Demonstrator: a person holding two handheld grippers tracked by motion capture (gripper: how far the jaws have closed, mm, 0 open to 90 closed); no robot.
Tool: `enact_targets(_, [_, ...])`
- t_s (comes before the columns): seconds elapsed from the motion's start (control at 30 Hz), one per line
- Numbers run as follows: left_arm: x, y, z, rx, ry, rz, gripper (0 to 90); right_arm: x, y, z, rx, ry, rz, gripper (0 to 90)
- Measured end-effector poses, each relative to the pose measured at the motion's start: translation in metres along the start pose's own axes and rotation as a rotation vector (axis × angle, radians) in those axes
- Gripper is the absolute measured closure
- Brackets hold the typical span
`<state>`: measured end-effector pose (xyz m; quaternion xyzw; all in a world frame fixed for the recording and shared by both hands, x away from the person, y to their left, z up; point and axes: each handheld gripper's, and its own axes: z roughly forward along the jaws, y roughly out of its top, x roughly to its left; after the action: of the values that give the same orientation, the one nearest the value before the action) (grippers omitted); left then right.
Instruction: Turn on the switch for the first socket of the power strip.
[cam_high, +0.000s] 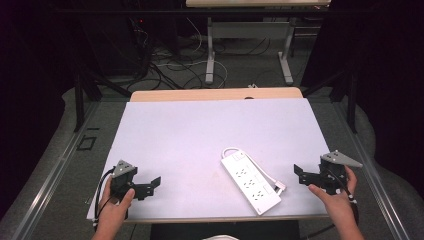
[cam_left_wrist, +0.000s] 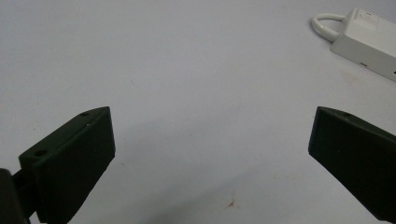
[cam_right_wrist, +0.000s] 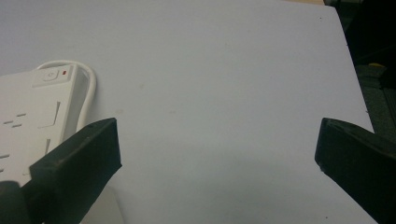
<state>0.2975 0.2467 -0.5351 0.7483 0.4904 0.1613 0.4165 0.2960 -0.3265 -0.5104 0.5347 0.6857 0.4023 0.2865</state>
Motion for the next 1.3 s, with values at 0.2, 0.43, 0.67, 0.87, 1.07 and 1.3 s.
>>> enact_targets(0.2, [-0.001, -0.001, -0.002, -0.007, 0.003, 0.000, 0.4, 0.005, 0.001, -0.002, 0.011, 0.010, -0.004, 0.0])
enact_targets(0.43, [-0.003, -0.002, -0.005, -0.016, 0.004, -0.003, 0.4, 0.014, 0.003, -0.001, 0.026, 0.035, -0.031, 1.0])
enact_targets(0.67, [-0.004, -0.002, -0.006, -0.018, 0.001, 0.007, 0.4, 0.024, 0.007, -0.004, 0.044, 0.055, -0.045, 10.7])
enact_targets(0.87, [-0.004, -0.002, -0.006, -0.019, 0.001, 0.007, 0.4, 0.027, 0.009, -0.004, 0.046, 0.064, -0.058, 15.0])
enact_targets(1.07, [-0.004, -0.002, -0.006, -0.018, -0.002, 0.005, 0.4, 0.032, 0.012, -0.006, 0.056, 0.069, -0.075, 19.5])
enact_targets(1.3, [-0.005, -0.002, -0.006, -0.016, 0.001, 0.007, 0.5, 0.039, 0.015, -0.006, 0.070, 0.089, -0.102, 23.3])
